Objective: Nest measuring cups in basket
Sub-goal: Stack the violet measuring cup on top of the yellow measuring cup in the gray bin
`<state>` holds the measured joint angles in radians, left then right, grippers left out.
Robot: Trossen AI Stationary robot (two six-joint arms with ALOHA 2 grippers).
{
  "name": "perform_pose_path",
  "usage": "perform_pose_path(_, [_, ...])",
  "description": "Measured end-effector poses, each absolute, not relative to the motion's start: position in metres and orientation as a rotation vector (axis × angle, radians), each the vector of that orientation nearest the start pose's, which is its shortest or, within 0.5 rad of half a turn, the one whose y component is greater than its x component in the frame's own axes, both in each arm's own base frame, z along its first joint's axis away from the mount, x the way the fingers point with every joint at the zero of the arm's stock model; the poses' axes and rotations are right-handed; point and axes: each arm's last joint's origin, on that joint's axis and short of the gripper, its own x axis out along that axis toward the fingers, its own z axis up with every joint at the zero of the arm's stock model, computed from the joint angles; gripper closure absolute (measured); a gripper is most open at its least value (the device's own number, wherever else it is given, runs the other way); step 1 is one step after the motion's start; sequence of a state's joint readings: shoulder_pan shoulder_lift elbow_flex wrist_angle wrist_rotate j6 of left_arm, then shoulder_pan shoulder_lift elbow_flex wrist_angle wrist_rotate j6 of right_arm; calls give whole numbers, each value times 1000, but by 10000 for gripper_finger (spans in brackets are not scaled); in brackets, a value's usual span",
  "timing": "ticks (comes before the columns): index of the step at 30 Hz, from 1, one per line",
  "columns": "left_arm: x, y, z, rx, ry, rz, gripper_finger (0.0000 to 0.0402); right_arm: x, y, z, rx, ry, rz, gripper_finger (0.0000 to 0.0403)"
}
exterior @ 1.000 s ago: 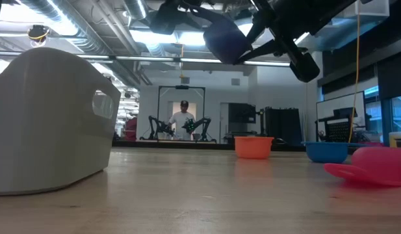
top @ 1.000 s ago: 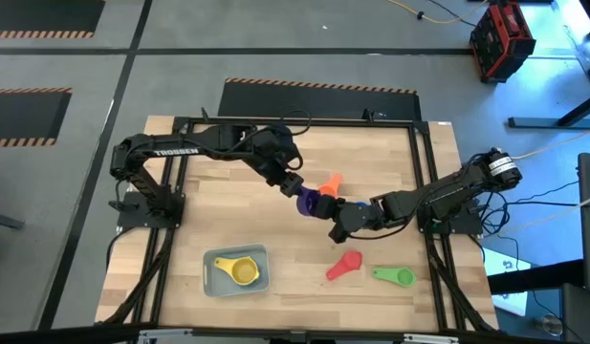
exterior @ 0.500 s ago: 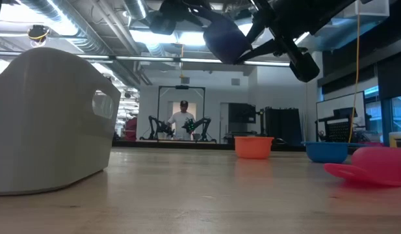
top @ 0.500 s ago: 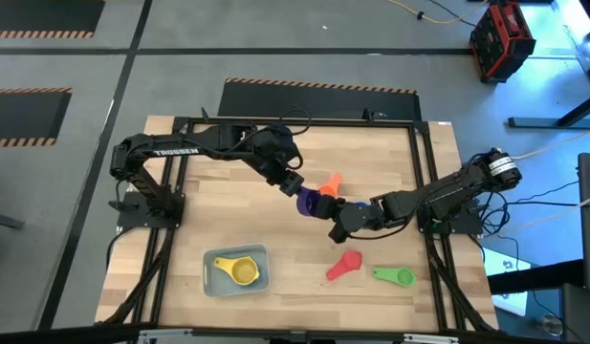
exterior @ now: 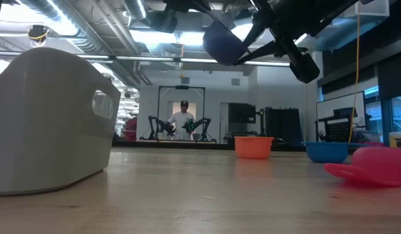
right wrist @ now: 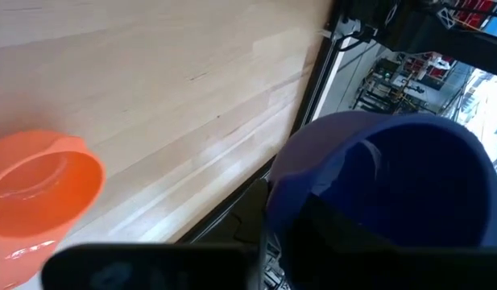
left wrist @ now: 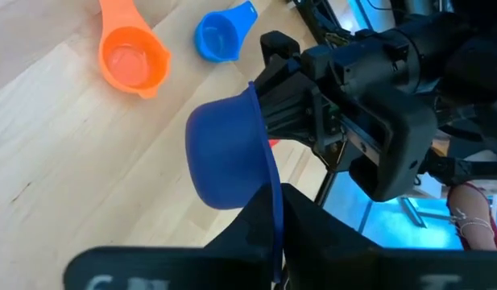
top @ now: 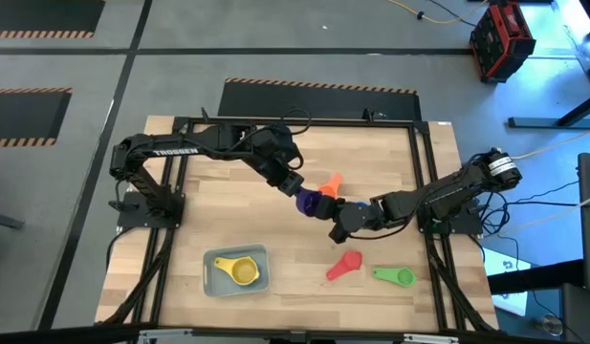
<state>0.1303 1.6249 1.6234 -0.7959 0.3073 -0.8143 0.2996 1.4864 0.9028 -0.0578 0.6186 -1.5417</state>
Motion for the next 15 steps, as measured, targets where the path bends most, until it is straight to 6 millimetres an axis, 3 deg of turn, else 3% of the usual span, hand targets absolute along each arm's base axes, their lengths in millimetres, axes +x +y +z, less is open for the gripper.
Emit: perform_pose_path(15, [344, 36, 358, -928, 812, 163, 399, 300, 75, 227, -1744, 718, 201, 335])
